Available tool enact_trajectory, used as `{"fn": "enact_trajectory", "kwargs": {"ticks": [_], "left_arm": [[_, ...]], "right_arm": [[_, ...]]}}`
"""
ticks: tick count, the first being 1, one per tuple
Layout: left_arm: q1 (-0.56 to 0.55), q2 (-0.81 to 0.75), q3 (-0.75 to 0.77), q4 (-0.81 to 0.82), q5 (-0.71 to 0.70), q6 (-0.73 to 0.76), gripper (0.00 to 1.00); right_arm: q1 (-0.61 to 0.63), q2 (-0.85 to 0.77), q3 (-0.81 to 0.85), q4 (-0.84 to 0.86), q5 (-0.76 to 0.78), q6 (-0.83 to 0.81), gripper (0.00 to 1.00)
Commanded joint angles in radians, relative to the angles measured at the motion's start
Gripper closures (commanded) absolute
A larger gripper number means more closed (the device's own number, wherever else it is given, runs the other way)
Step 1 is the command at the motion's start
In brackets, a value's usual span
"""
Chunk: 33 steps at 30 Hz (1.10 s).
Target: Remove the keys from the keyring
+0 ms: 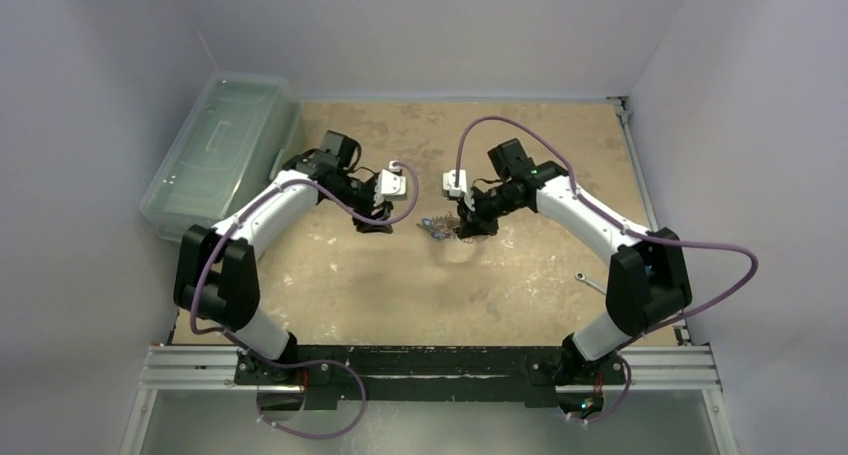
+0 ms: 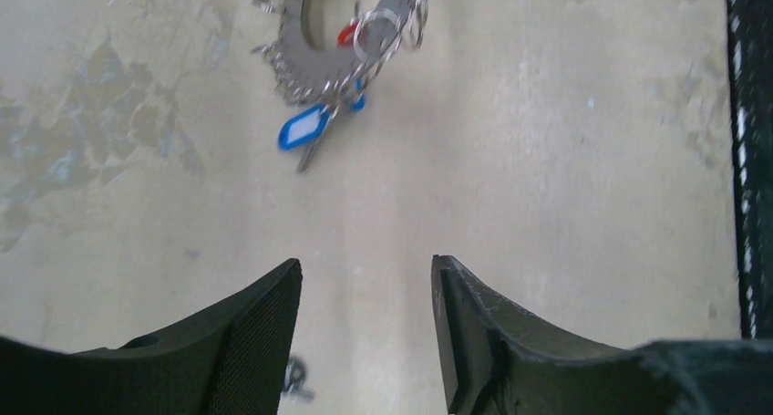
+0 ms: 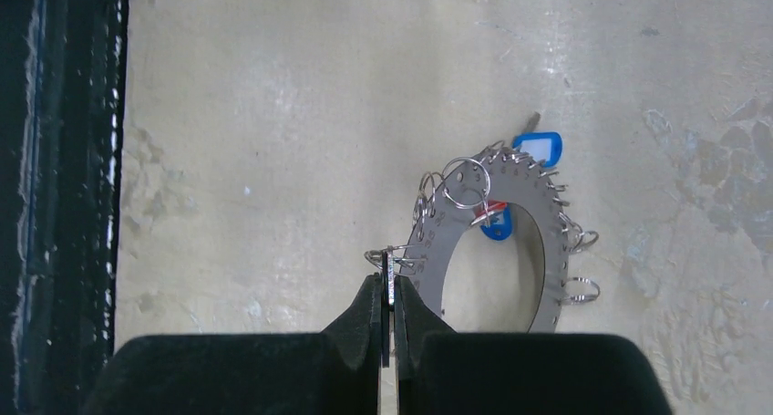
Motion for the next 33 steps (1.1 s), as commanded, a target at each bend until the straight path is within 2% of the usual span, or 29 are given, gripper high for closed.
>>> {"fn": "enact_trajectory", "kwargs": {"ticks": [1,3,8,13,16,18,24,33], "left_arm": [[0.028,-0.125,0.095,-0.353,-0.106,0.427,0.41],[0.013,-0.190,0.050,-0.259,-0.083,0.514,0.30],[-0.121,-0.271,-0.143,0.054,-0.001,0.676,0.28],[-0.287,-0.159,-0.078,0.151,0.035,0.642,0.38],[-0.345,-0.086,-0.038,0.231,0.032,0.563,0.53],[-0.374,-0.045,-0.040,0.314,0.023,0.501,0.59],[-0.421,0.038,-0.026,0.400,0.032,0.497,0.64],[-0.425,0.135,0.028,0.380,0.037,0.528,0.67]], "right_arm": [[0.003,-0.094,-0.073,-0.006,0.035,-0.152,1.00],[0.006,-0.146,-0.126,0.026,0.050,-0.204,1.00],[0.009,-0.254,-0.219,0.063,0.078,-0.318,1.00],[0.009,-0.313,-0.297,0.084,0.072,-0.393,1.00],[0.009,-0.318,-0.320,0.098,0.071,-0.408,1.00],[0.008,-0.323,-0.329,0.106,0.070,-0.413,1.00],[0.012,-0.316,-0.320,0.107,0.064,-0.415,1.00],[0.018,-0.311,-0.312,0.090,0.069,-0.423,1.00]]}}
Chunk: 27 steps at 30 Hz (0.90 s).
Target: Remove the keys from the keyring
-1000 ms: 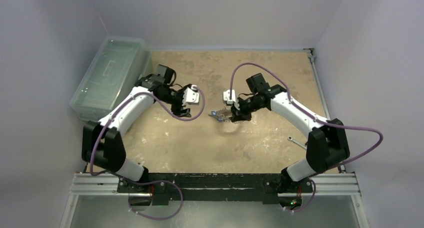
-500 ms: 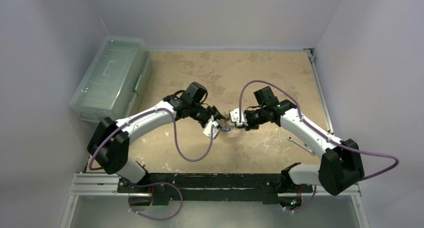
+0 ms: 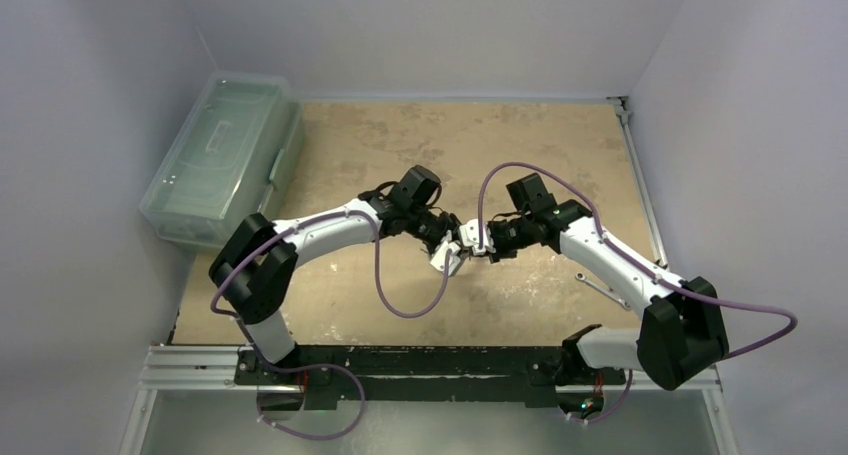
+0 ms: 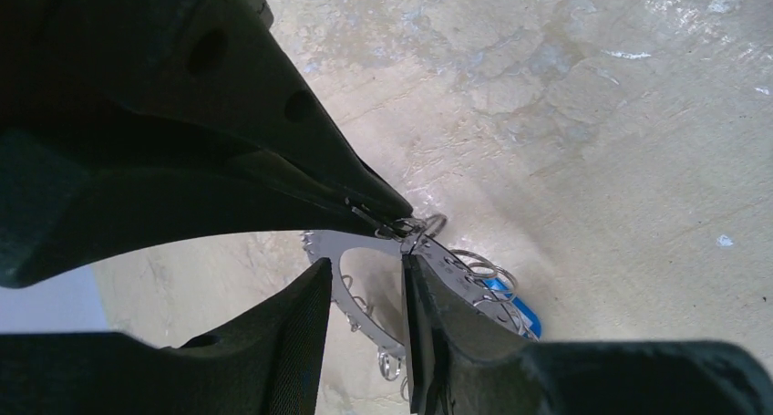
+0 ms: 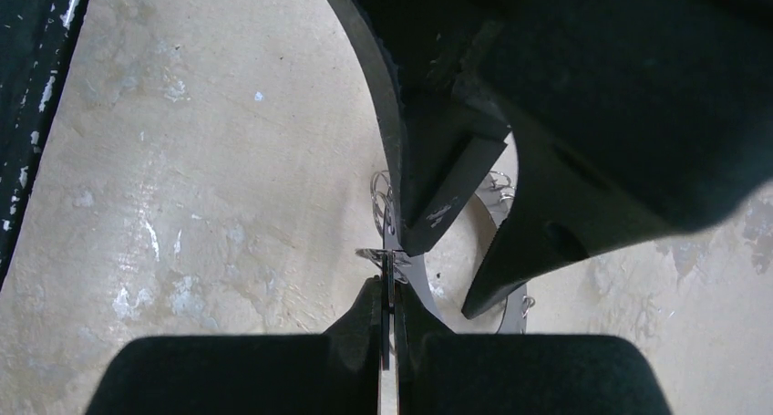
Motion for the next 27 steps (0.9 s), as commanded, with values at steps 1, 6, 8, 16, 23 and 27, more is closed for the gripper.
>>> {"fn": "enact_trajectory", "kwargs": {"ticks": [1,6,8,16,23,27], "left_arm": [[-0.001,0.030,0.041,0.016,0.049,0.019,0.67],[0.000,0.055,0.078,-0.098,0.049,0.101,0.67],[0.002,0.053,0.084,-0.176,0.047,0.178,0.66],[-0.004,0.061,0.085,-0.201,0.066,0.198,0.65],[-0.008,0.055,0.082,-0.222,0.080,0.187,0.66],[-0.020,0.057,0.082,-0.203,0.087,0.144,0.68]], "right_arm": [[0.005,-0.009,0.017,0.017,-0.007,-0.027,1.00],[0.006,-0.005,0.020,0.008,-0.005,-0.034,1.00],[0.006,-0.003,0.020,0.003,-0.005,-0.036,1.00],[0.007,-0.001,0.026,-0.010,-0.007,-0.039,1.00],[0.006,-0.001,0.030,-0.012,-0.007,-0.036,1.00],[0.007,0.000,0.037,-0.016,-0.004,-0.035,1.00]]}}
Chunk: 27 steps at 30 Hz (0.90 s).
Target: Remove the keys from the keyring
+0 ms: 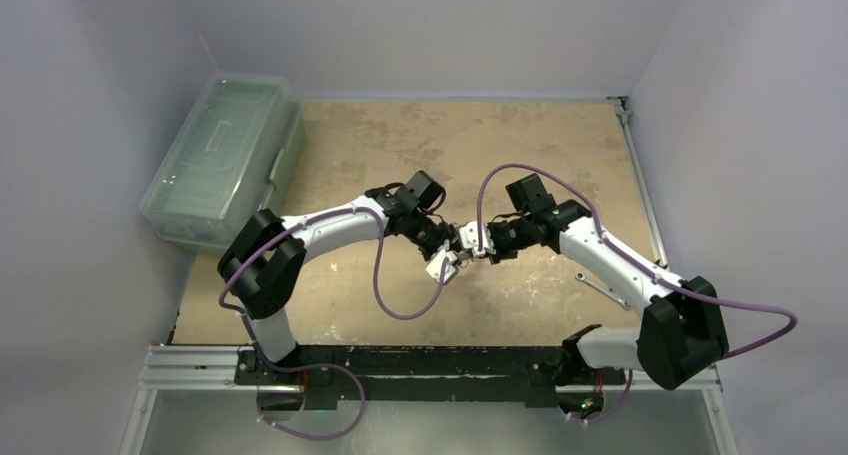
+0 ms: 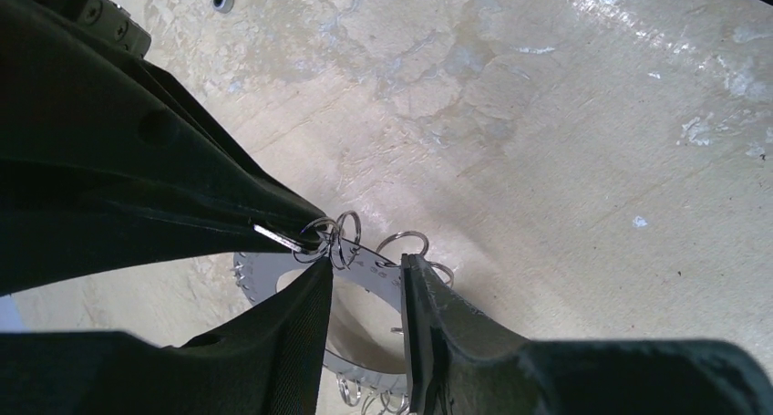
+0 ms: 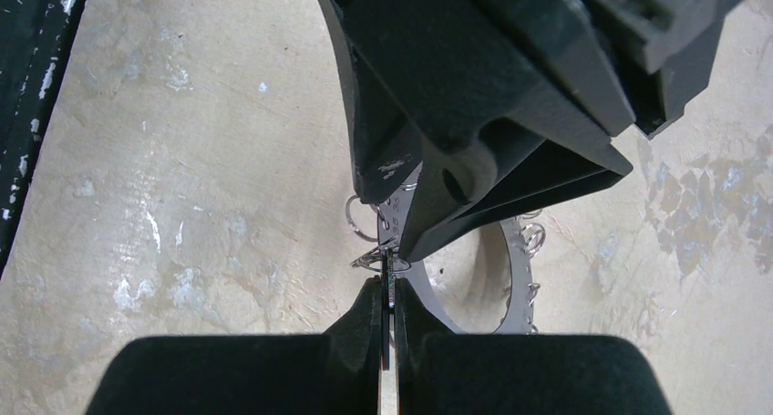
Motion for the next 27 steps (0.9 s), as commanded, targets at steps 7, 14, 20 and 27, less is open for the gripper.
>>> {"fn": "enact_trajectory", "kwargs": {"ticks": [7,14,20,27], "left_arm": [[-0.027,0.003,0.032,0.075,0.065,-0.145,0.74],[-0.027,-0.013,0.026,0.047,0.054,-0.158,1.00],[-0.013,-0.070,-0.027,0.158,0.023,-0.359,1.00],[0.042,-0.174,-0.110,0.321,0.075,-0.578,1.00]], "right_arm": [[0.005,-0.003,0.037,-0.005,-0.022,-0.013,1.00],[0.006,-0.012,0.022,-0.002,-0.018,-0.006,1.00],[0.004,-0.024,0.005,-0.010,0.008,0.002,1.00],[-0.028,-0.020,-0.043,0.031,0.057,0.018,1.00]]}}
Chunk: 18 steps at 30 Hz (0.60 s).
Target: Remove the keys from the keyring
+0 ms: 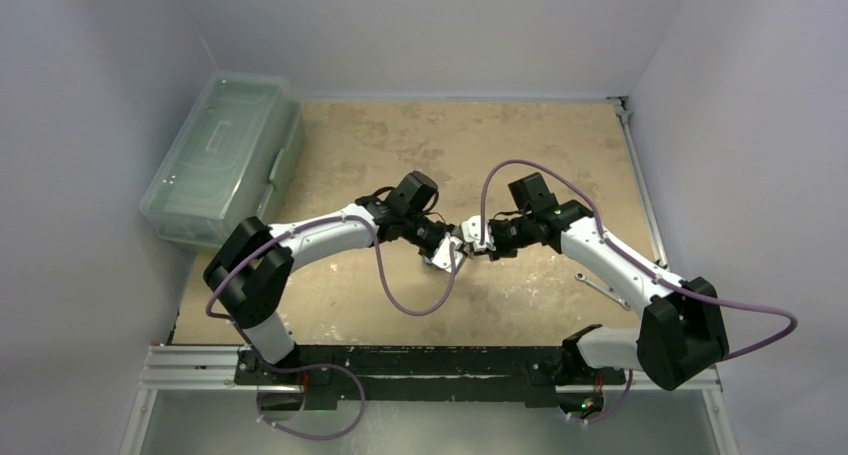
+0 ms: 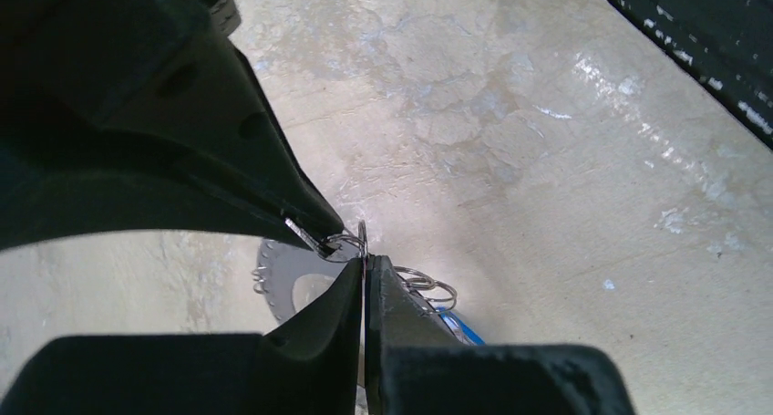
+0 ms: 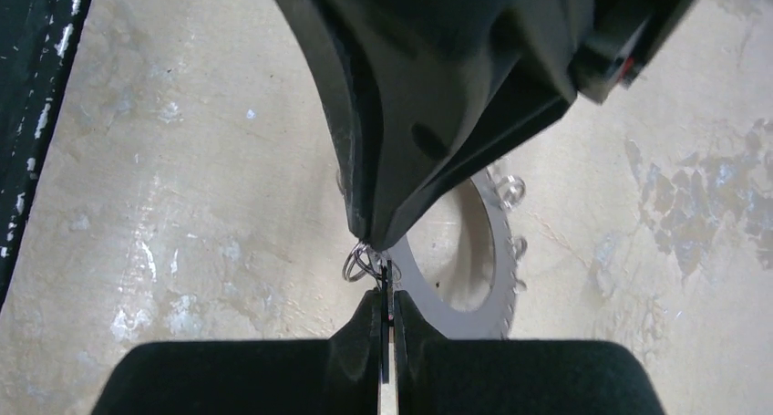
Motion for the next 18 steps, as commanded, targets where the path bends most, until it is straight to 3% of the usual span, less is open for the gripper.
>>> {"fn": "enact_trajectory", "kwargs": {"ticks": [1,8,17,18], "left_arm": [[0.042,-0.131,-0.045,0.165,0.073,-0.240,1.00],[0.048,-0.248,-0.158,0.270,0.091,-0.312,1.00],[0.120,-0.203,-0.178,0.281,0.057,-0.322,1.00],[0.120,-0.201,-0.190,0.321,0.055,-0.323,0.95]], "right_arm": [[-0.027,-0.014,-0.042,0.013,0.057,-0.042,1.00],[-0.042,0.023,-0.021,0.020,0.016,-0.052,1.00],[-0.044,0.036,0.053,-0.044,-0.043,-0.060,1.00],[-0.043,0.036,0.055,-0.050,-0.054,-0.059,1.00]]}}
